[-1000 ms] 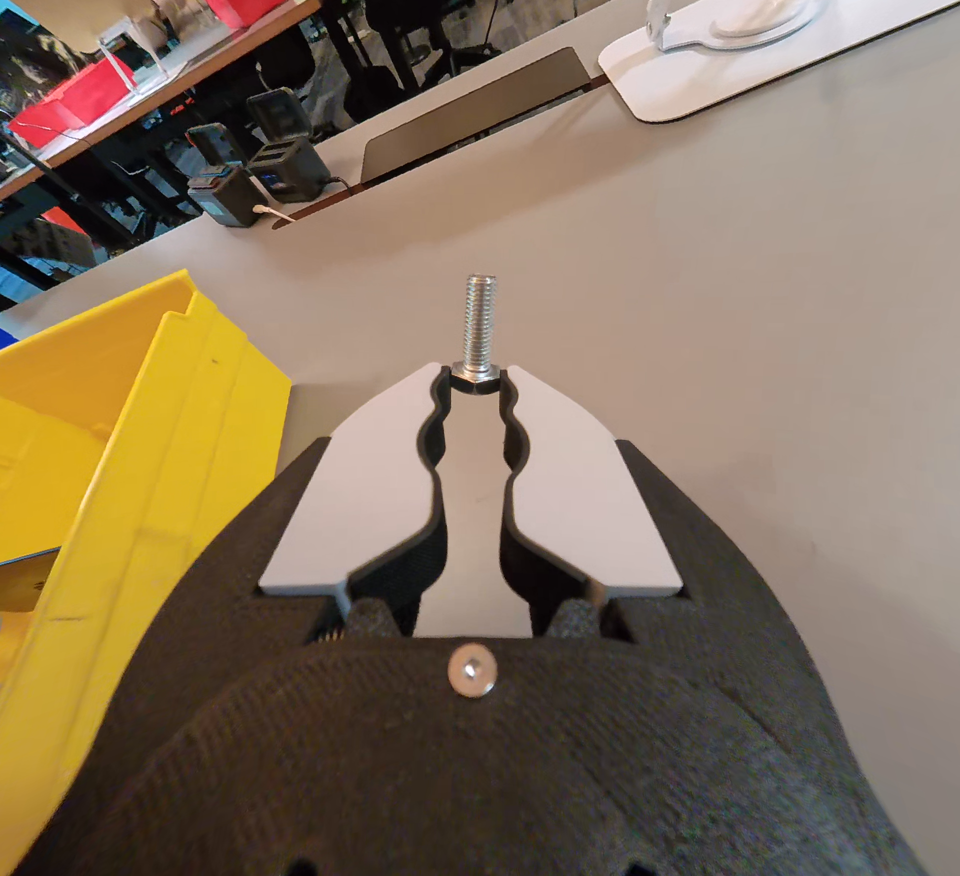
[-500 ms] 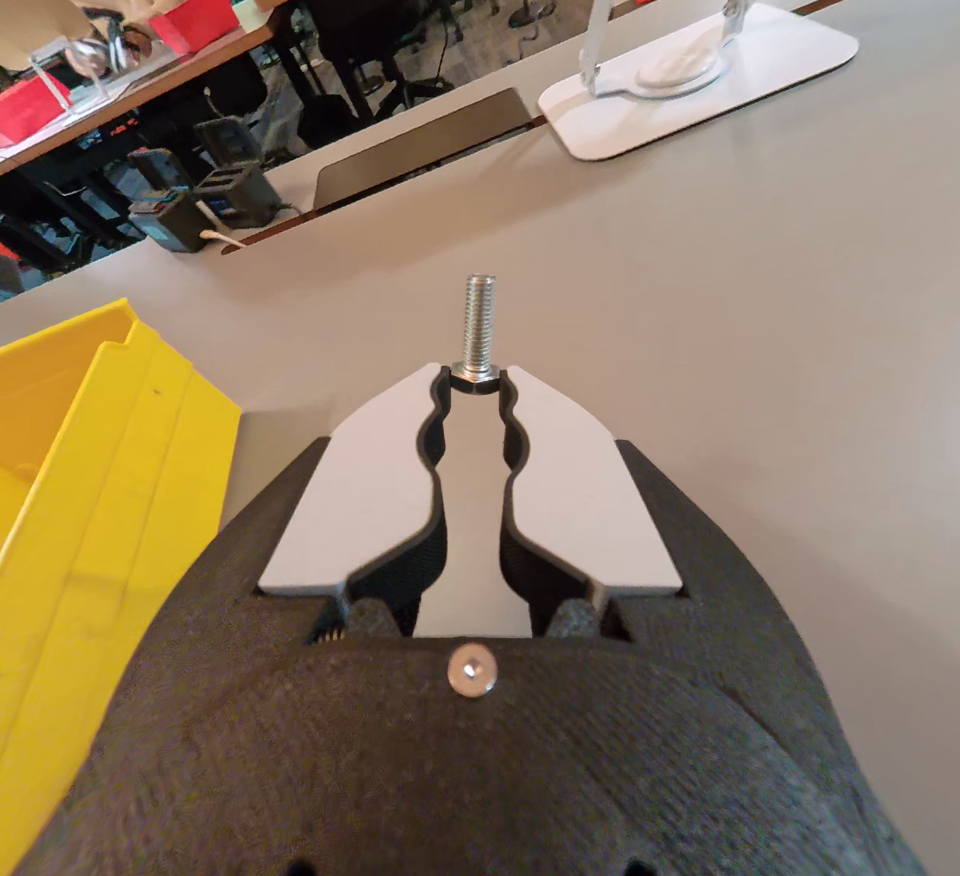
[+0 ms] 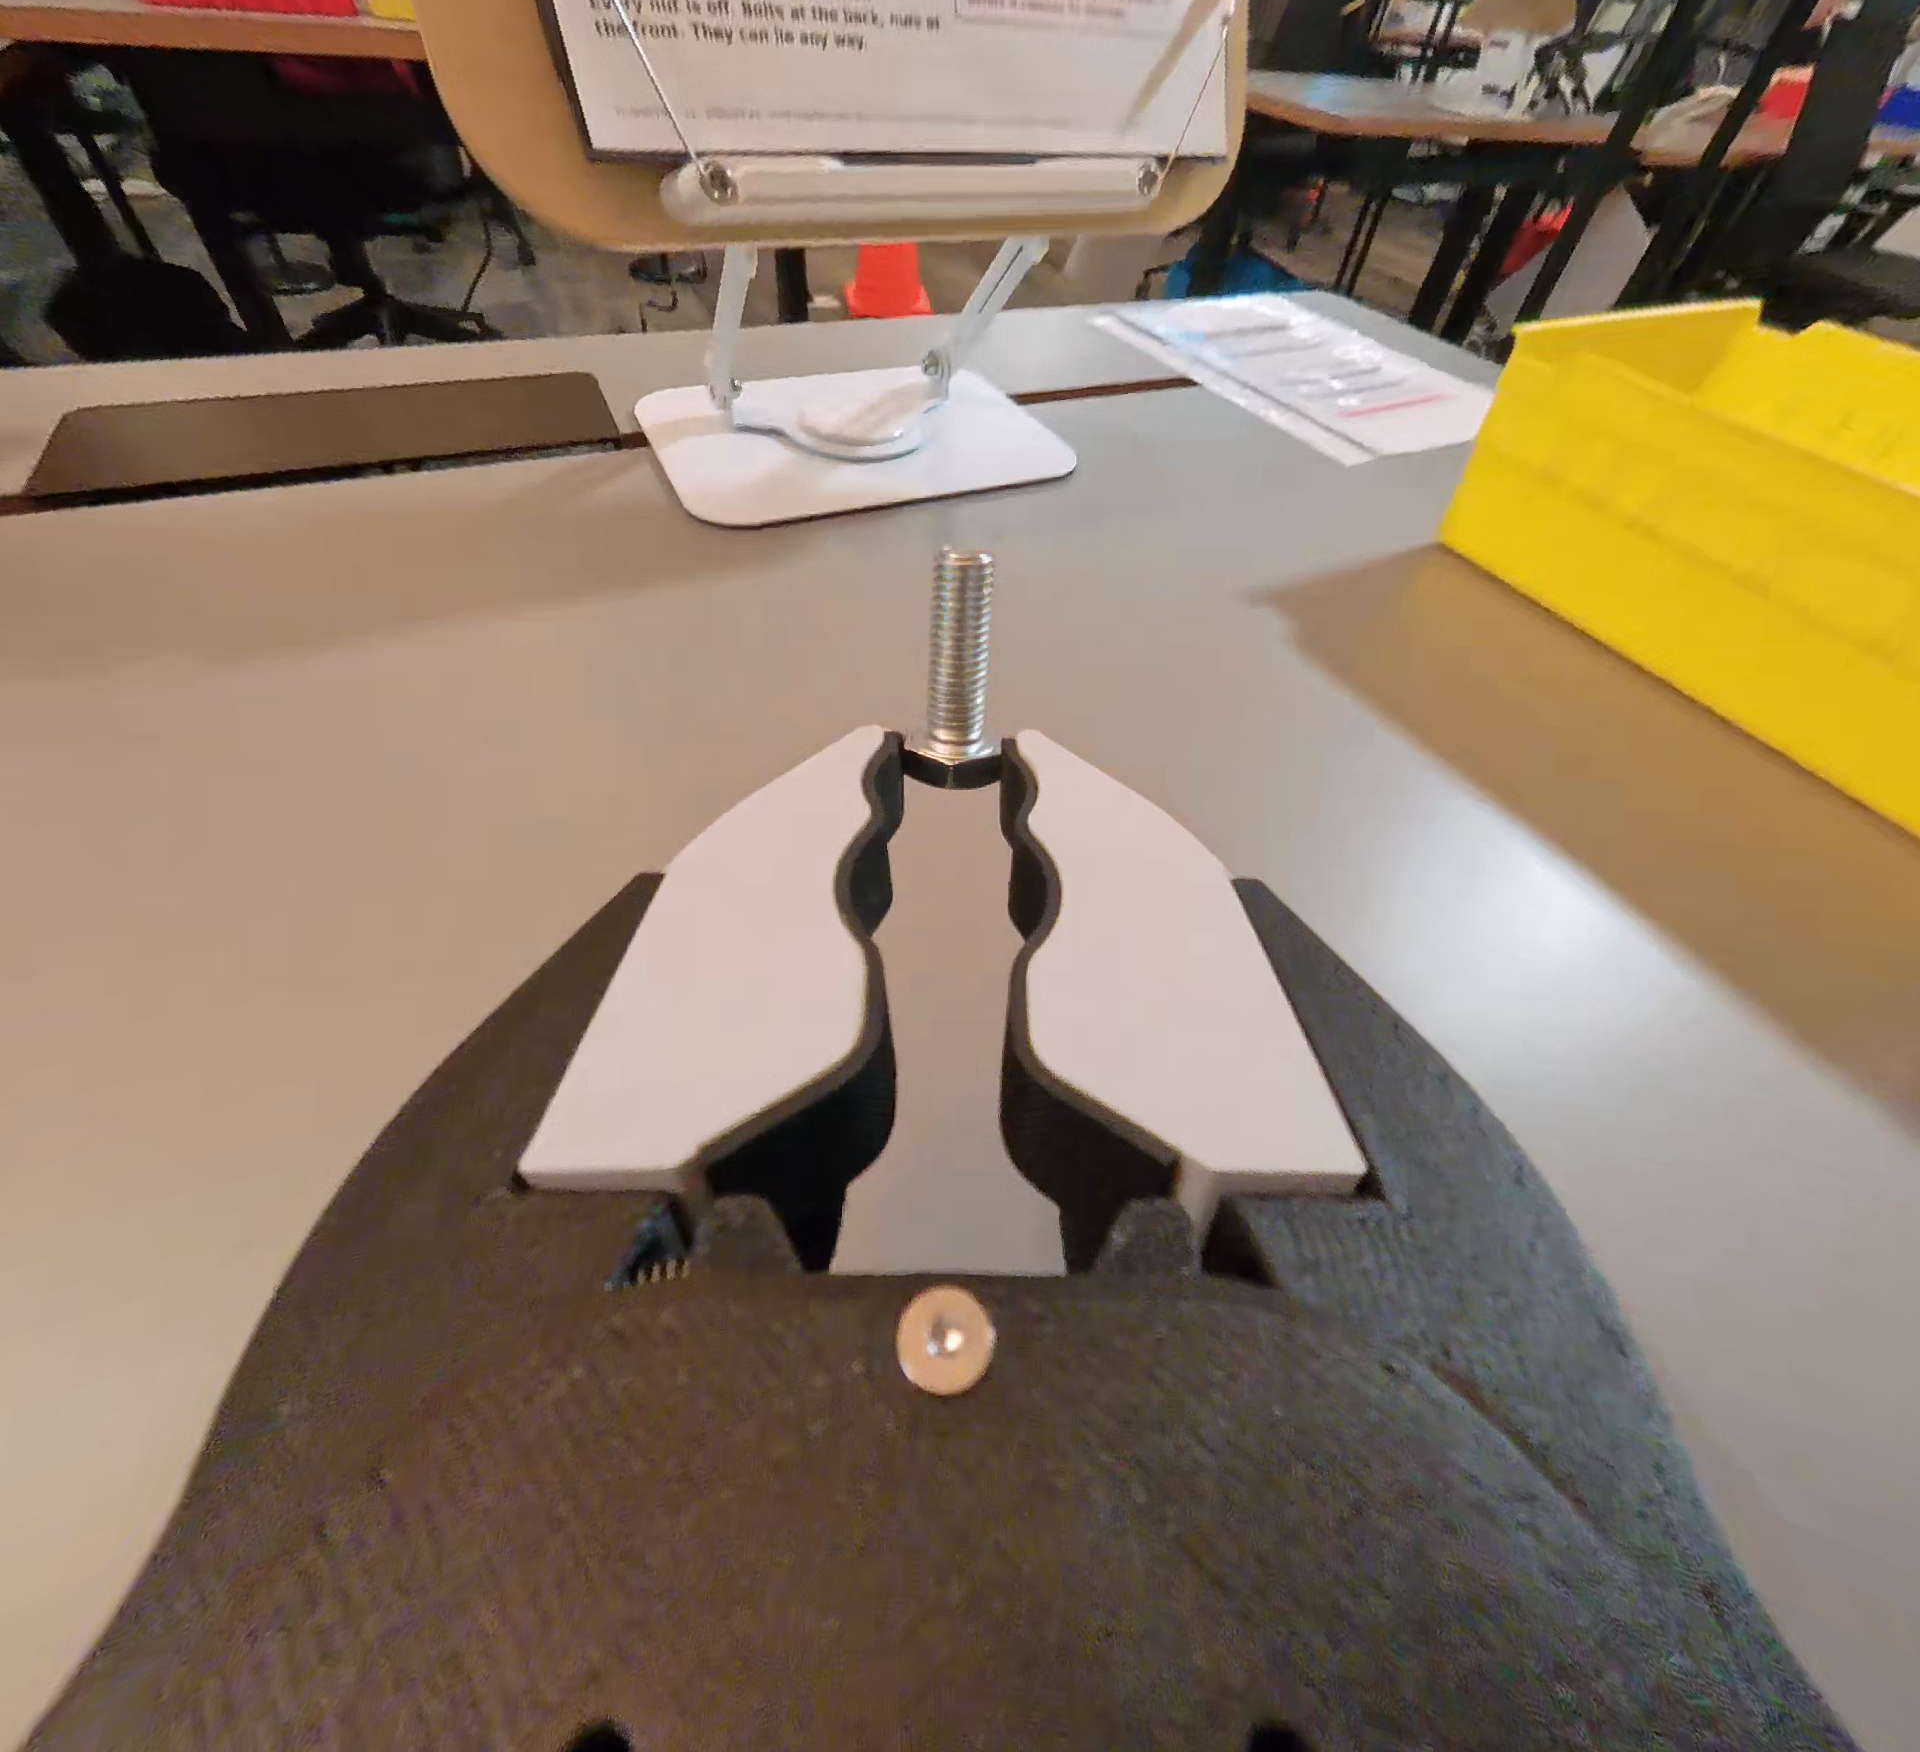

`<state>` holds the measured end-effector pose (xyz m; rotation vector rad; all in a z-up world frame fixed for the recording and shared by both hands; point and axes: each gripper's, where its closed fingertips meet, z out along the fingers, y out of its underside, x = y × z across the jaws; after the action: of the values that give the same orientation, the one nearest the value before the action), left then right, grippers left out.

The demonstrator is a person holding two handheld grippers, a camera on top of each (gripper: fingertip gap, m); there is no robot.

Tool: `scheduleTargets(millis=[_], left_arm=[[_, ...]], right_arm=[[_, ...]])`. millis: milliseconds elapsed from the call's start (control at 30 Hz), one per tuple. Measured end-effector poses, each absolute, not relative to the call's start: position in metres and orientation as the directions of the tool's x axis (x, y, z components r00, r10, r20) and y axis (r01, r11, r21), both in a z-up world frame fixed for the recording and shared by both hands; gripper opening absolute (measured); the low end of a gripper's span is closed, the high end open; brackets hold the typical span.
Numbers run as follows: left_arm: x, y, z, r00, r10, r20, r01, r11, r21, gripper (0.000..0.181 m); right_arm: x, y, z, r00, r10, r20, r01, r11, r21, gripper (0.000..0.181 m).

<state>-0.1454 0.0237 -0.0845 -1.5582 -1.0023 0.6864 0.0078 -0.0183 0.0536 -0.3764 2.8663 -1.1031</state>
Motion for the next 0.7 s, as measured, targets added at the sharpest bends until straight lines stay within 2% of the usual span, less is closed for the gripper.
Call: scheduleTargets(millis=[33,133,200,300,400,533,633,700], left_arm=[[-0.145,0.026,-0.082,0.471,0.878,0.086,0.232,-0.029,-0.972,0.018],[-0.146,0.037,-0.073,0.474,0.875,0.102,0.223,-0.007,-0.975,0.018],[-0.149,0.050,-0.065,0.502,0.856,0.123,0.213,0.016,-0.977,0.018],[-0.157,0.071,-0.045,0.558,0.818,0.139,0.169,0.051,-0.984,0.018],[-0.165,0.082,-0.025,0.594,0.793,0.134,0.099,0.093,-0.991,0.018],[-0.173,0.094,-0.021,0.655,0.739,0.156,0.084,0.134,-0.987,0.018],[-0.182,0.104,-0.025,0.678,0.675,0.291,0.140,0.270,-0.953,0.018],[-0.180,0.112,-0.030,0.710,0.630,0.315,0.149,0.302,-0.941,0.018]], right_arm=[[0.006,-0.003,0.053,-0.980,-0.191,0.047,-0.170,0.702,-0.691,0.018],[0.005,0.028,0.061,-0.999,-0.032,0.014,-0.031,0.615,-0.788,0.018],[0.014,0.039,0.080,-0.999,-0.015,-0.040,0.028,0.481,-0.876,0.018],[0.004,0.057,0.108,-0.999,0.049,0.008,0.007,0.301,-0.954,0.018],[-0.020,0.075,0.126,-0.990,0.139,0.027,-0.001,0.182,-0.983,0.018],[-0.048,0.102,0.109,-0.970,0.242,0.003,0.056,0.239,-0.970,0.018],[-0.060,0.128,0.100,-0.943,0.331,0.031,0.058,0.256,-0.965,0.018],[-0.063,0.145,0.098,-0.924,0.380,0.044,0.061,0.259,-0.964,0.018]])
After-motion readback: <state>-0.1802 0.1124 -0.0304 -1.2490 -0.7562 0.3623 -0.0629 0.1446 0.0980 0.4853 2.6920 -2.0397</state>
